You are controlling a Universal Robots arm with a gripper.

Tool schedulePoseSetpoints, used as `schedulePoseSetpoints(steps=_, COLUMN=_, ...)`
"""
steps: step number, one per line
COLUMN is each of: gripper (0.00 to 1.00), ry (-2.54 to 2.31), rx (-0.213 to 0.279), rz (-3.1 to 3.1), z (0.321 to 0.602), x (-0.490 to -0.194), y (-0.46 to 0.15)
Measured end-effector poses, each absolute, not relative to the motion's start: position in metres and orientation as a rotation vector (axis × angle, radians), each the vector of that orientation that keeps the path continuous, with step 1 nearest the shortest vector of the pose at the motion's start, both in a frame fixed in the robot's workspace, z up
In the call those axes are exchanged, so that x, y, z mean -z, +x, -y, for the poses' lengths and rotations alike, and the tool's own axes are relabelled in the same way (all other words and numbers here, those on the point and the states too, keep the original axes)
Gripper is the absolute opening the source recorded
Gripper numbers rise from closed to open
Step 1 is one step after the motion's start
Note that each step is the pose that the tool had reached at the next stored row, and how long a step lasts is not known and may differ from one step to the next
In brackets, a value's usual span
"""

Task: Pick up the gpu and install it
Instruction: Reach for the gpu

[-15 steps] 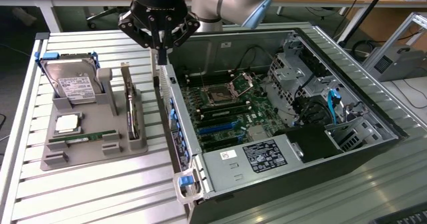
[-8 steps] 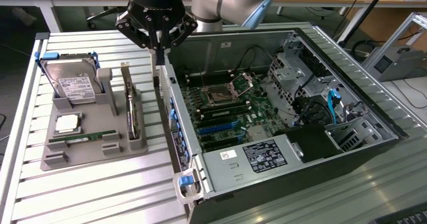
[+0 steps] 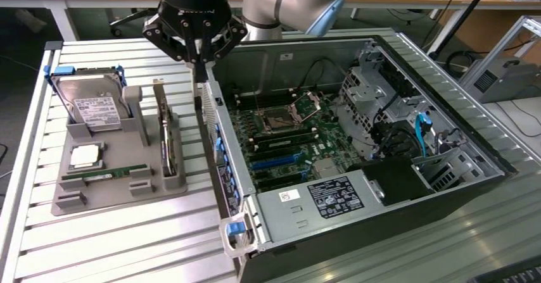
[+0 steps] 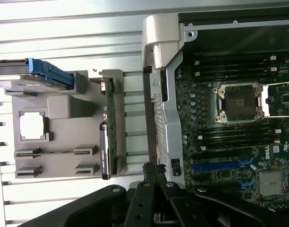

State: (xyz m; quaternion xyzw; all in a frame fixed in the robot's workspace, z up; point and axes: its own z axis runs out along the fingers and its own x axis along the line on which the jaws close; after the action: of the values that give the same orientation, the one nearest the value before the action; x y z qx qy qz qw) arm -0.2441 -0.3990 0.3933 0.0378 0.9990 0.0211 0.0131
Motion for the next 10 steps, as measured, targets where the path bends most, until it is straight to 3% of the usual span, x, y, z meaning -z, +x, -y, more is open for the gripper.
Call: schedulePoseSetpoints(steps=10, gripper=0.11, ry=0.118, rx=-0.066, rz=-3.112, z=0.3989, x=-0.3932, y=-0.2512)
